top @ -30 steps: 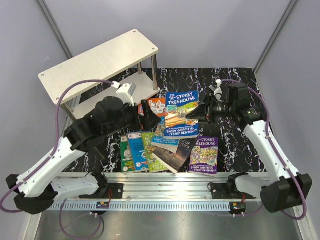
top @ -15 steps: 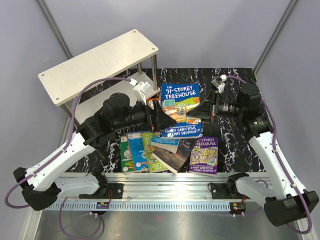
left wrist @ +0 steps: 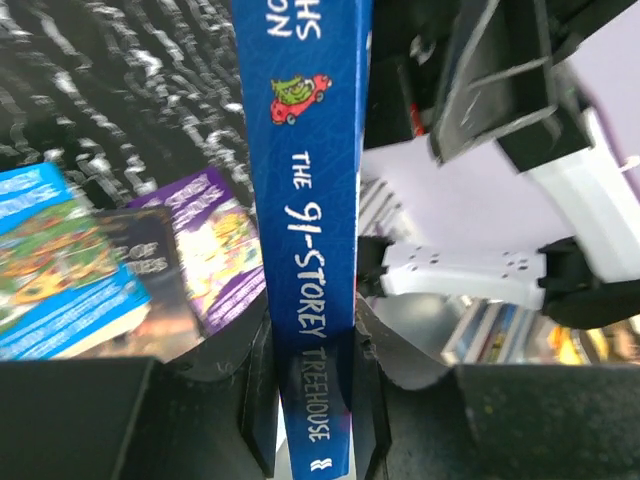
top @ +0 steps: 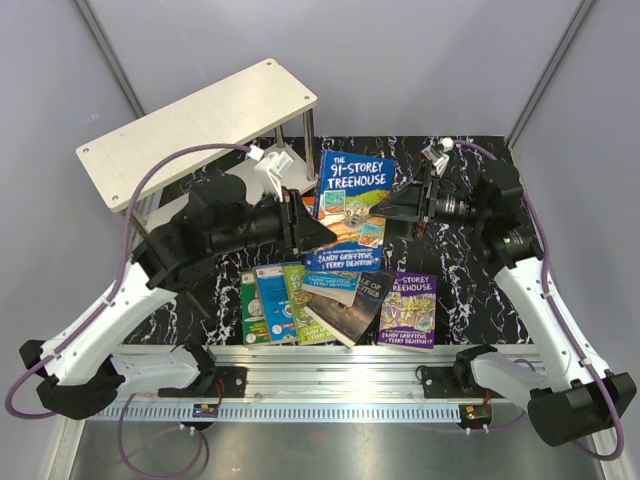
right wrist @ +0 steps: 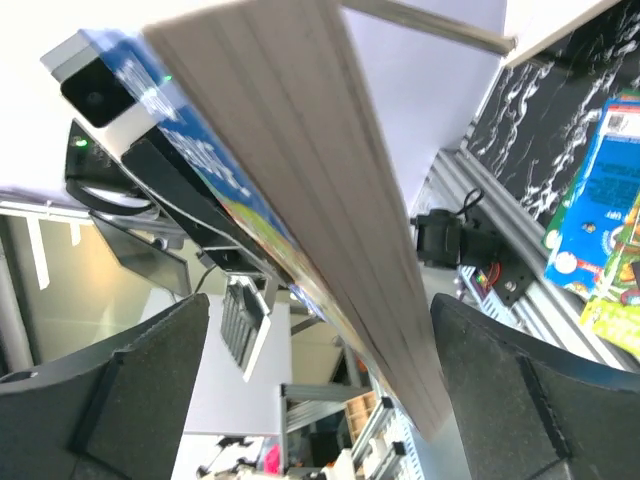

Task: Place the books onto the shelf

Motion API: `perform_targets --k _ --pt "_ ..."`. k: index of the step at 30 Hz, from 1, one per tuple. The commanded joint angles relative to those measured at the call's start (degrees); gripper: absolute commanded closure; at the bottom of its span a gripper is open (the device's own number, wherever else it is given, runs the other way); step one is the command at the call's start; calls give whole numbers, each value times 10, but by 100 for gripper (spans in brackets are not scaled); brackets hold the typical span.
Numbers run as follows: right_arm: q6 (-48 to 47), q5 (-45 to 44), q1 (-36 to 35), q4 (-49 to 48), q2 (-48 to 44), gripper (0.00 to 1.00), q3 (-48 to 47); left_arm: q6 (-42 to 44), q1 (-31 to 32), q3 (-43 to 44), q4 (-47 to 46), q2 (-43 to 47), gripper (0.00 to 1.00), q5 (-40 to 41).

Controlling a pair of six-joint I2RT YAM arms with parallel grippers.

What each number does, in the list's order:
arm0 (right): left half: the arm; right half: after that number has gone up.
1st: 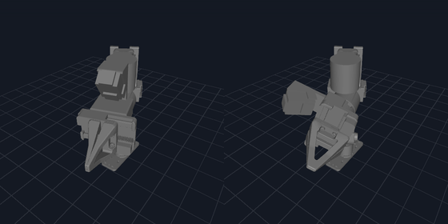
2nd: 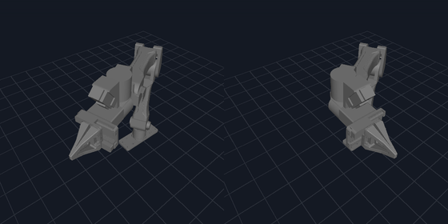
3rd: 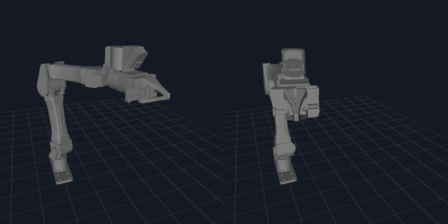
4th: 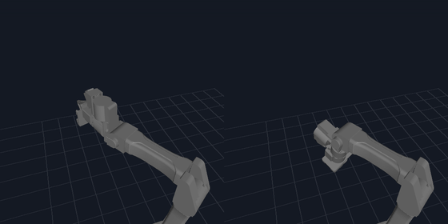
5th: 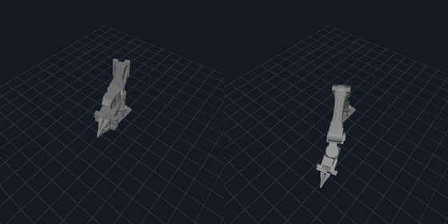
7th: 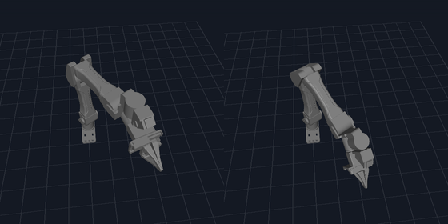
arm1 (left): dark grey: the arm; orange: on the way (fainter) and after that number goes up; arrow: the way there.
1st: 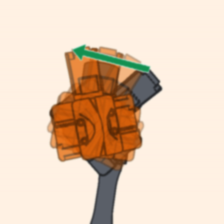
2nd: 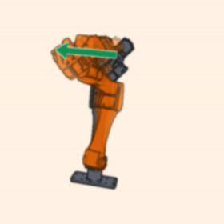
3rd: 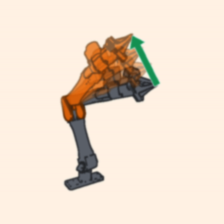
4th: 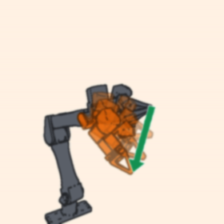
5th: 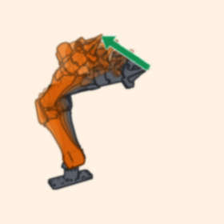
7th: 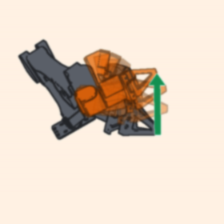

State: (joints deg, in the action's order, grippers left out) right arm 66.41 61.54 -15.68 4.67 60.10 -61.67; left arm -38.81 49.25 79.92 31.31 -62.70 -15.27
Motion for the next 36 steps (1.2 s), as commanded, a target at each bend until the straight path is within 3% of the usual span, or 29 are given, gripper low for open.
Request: perform_targets --k 1,4,7,12,16,21,22,24,26,29,32,36 --pt "-52 -17 -5 84 -1 0 -89 77 -18 132 118 -1 100 80" --pt "-145 -58 -4 200 3 0 -124 96 -90 212 179 -12 100 102" --pt "-168 -76 -4 230 1 0 -115 120 -187 289 219 -33 100 87" --pt "-140 -76 -4 209 -29 0 -59 158 -310 455 283 -91 100 74" --pt "-111 -55 -4 180 -45 0 -17 155 -396 509 305 -124 100 60" --pt "-114 -56 -4 195 -69 0 11 99 -583 440 261 -135 100 -90" --pt "-114 -49 -4 194 -73 0 15 48 -649 412 238 -133 100 -161" --pt "-113 -44 -4 198 -81 0 25 -24 -717 340 166 -131 100 -224" --pt "-116 -41 -4 200 -87 0 33 -49 -740 323 136 -142 100 -284" --pt "-130 -40 -4 213 -93 0 38 -37 -755 367 180 -193 100 -324" --pt "-141 -38 -3 223 -98 0 45 18 -771 446 288 -234 100 -294" --pt "-157 -32 -4 236 -101 0 52 45 -794 451 351 -240 100 -287"
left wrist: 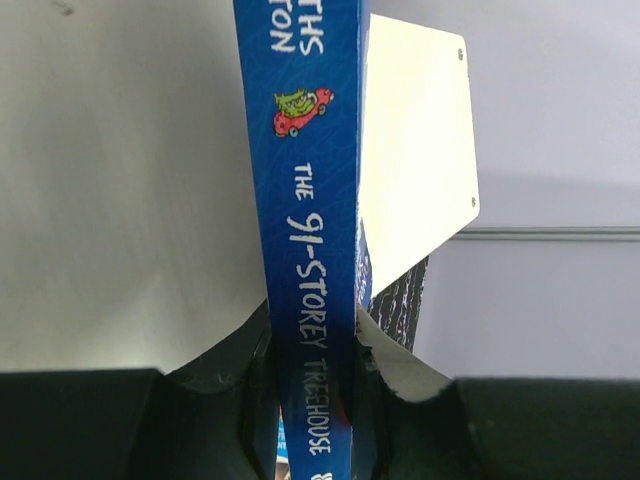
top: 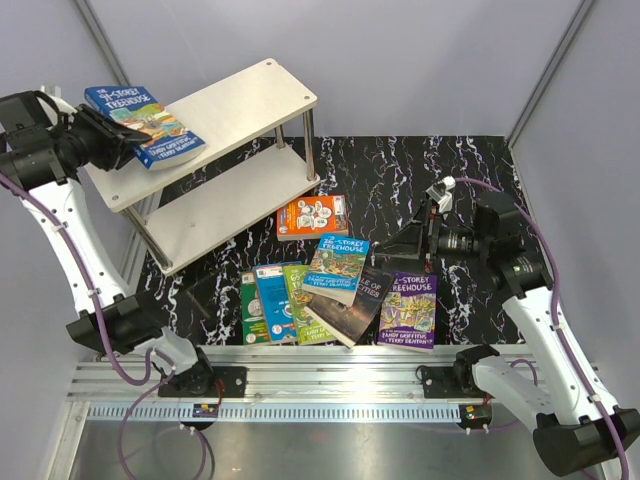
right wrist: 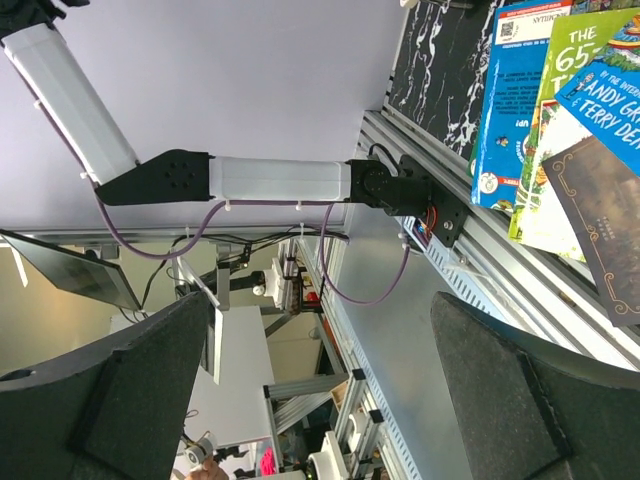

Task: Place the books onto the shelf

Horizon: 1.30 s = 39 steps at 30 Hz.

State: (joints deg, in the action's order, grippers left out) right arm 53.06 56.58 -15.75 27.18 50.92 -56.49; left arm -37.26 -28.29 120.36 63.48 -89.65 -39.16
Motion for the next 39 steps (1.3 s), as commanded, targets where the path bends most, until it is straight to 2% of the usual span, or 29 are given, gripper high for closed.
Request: perform_targets --k 1,6,9,10,11,13,14,18,26,27,28,31,39 --pt "-27 18 -3 19 -8 0 0 44 -25 47 42 29 100 -45" --pt "-31 18 -3 17 -13 0 14 89 -27 45 126 23 100 -13" --pt "-16 22 -3 2 -19 0 30 103 -29 38 146 15 99 0" --pt "-15 23 -3 0 -20 0 33 103 -30 39 146 13 97 -2" --pt "-14 23 -4 1 -22 0 38 102 -32 49 152 9 86 2" --pt "-13 23 -4 2 -27 0 41 103 -34 62 163 -10 84 6" --pt "-14 24 -5 4 -26 0 44 105 -34 72 176 -18 79 8" --pt "-16 23 -5 15 -34 0 46 114 -45 119 204 -50 79 20" --pt "-24 20 -5 27 -42 0 52 119 -53 92 197 -47 79 38" --pt "-24 20 -5 26 -42 0 52 119 -53 91 198 -47 77 39" --pt "-27 19 -5 29 -42 0 52 119 -53 91 198 -47 66 36" --pt "-28 18 -5 30 -41 0 53 120 -54 92 200 -49 56 32" --pt "-31 15 -4 35 -45 0 61 122 -58 85 212 -55 44 15"
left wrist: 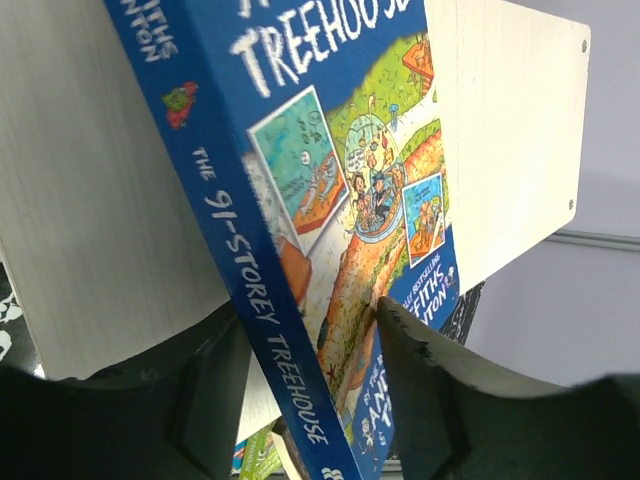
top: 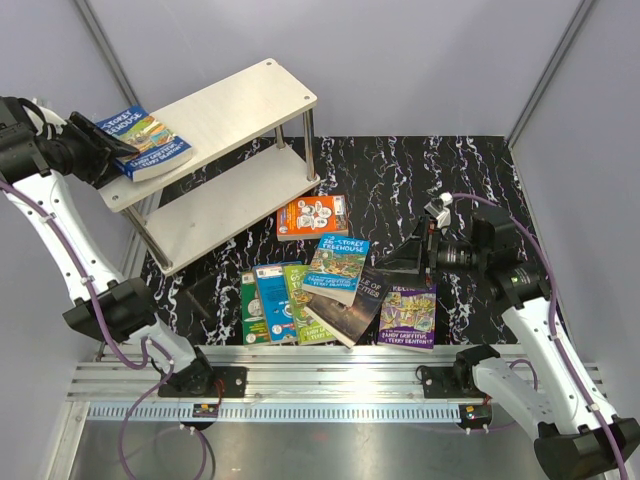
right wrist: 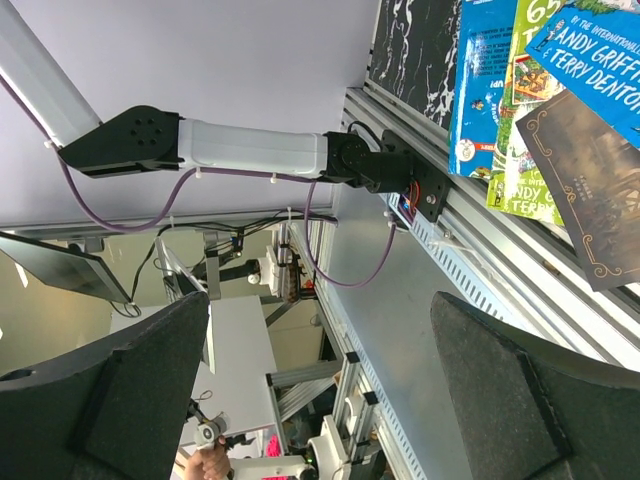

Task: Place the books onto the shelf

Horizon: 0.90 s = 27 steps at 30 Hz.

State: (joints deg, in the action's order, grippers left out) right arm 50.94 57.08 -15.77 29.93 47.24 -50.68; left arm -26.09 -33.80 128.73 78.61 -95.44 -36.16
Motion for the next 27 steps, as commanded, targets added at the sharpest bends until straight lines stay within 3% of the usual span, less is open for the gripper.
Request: perform_targets --k 1,13,20,27 --pt "-12 10 -5 9 -8 0 4 10 -3 2 65 3 41 -17" --pt "-15 8 -5 9 -7 0 14 -22 -28 24 99 30 7 -15" --pt "-17 -1 -5 16 -5 0 21 -37 -71 25 99 68 5 -17" --pt "-57 -38 -6 55 53 0 34 -27 -63 -6 99 147 5 0"
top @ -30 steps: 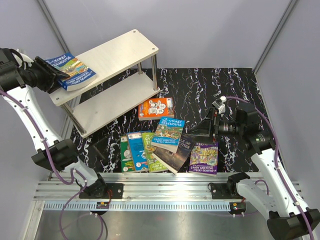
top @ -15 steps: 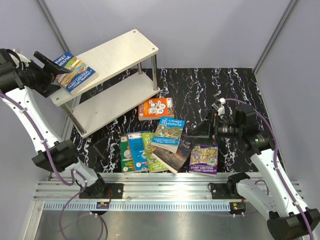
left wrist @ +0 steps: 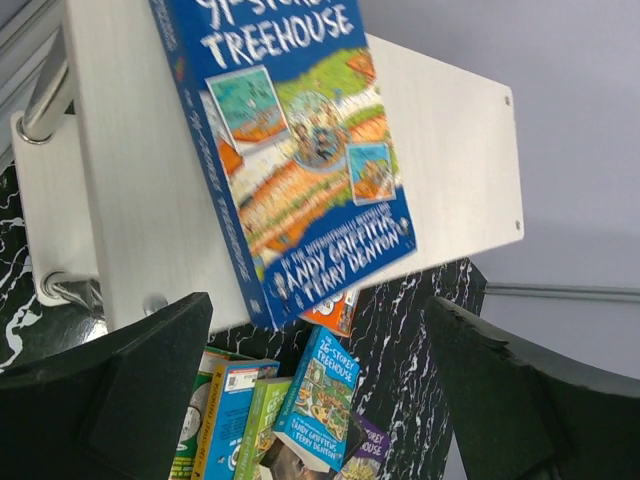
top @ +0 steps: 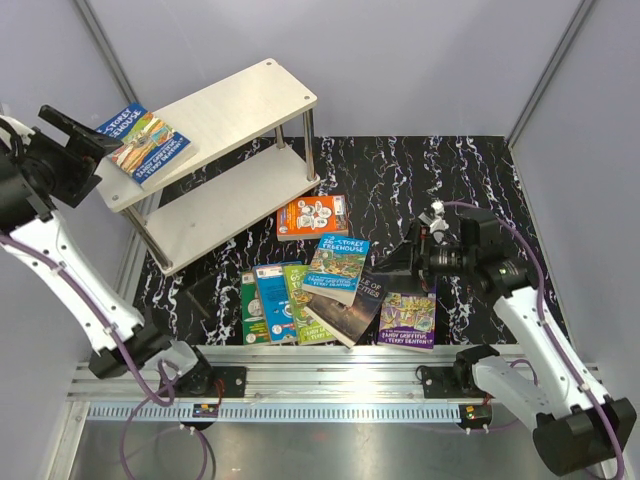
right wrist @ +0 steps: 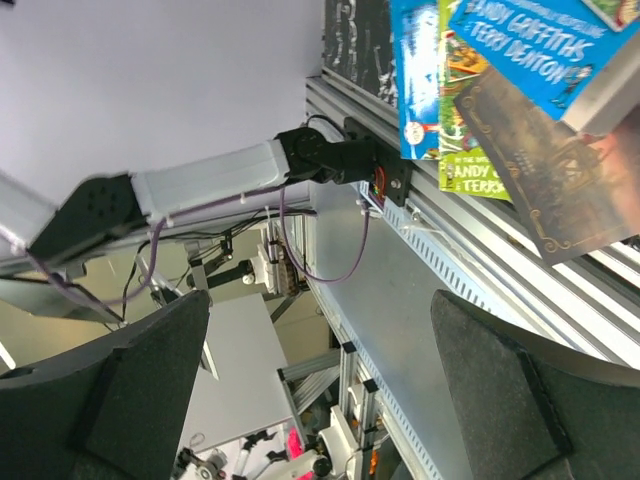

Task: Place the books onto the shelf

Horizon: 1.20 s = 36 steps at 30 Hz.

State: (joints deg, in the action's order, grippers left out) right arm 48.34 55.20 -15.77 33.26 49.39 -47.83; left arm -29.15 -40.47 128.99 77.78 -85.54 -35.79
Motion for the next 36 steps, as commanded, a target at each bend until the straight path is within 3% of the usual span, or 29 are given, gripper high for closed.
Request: perform_targets --k 1,4,7,8,9,14,19,21,26,30,36 --pt "-39 -22 -5 25 43 0 9 8 5 -21 107 73 5 -3" --pt "-51 -32 -5 21 87 0 15 15 12 -54 107 120 5 -2" --pt "-39 -46 -5 -13 120 0 29 4 98 -66 107 166 5 74" --pt "-38 -53 -5 -29 130 0 32 -7 168 -79 106 176 5 100" --pt "-37 -58 -5 -35 149 0 34 -13 198 -93 106 187 5 148" --pt "-61 -95 -4 -67 228 0 16 -24 277 -244 67 284 7 174" --pt "-108 -131 -4 -71 353 0 -66 -52 350 -416 -25 347 9 158" --pt "-111 -141 -4 -77 402 0 -91 -82 417 -477 -62 362 9 186" --pt "-105 -156 -4 -112 480 0 -131 -131 573 -511 -99 340 9 270" --pt "-119 -180 -4 -119 536 0 -157 -128 630 -516 -112 307 8 312" --pt "-105 -199 -4 -159 588 0 -153 -106 634 -546 -127 303 7 294"
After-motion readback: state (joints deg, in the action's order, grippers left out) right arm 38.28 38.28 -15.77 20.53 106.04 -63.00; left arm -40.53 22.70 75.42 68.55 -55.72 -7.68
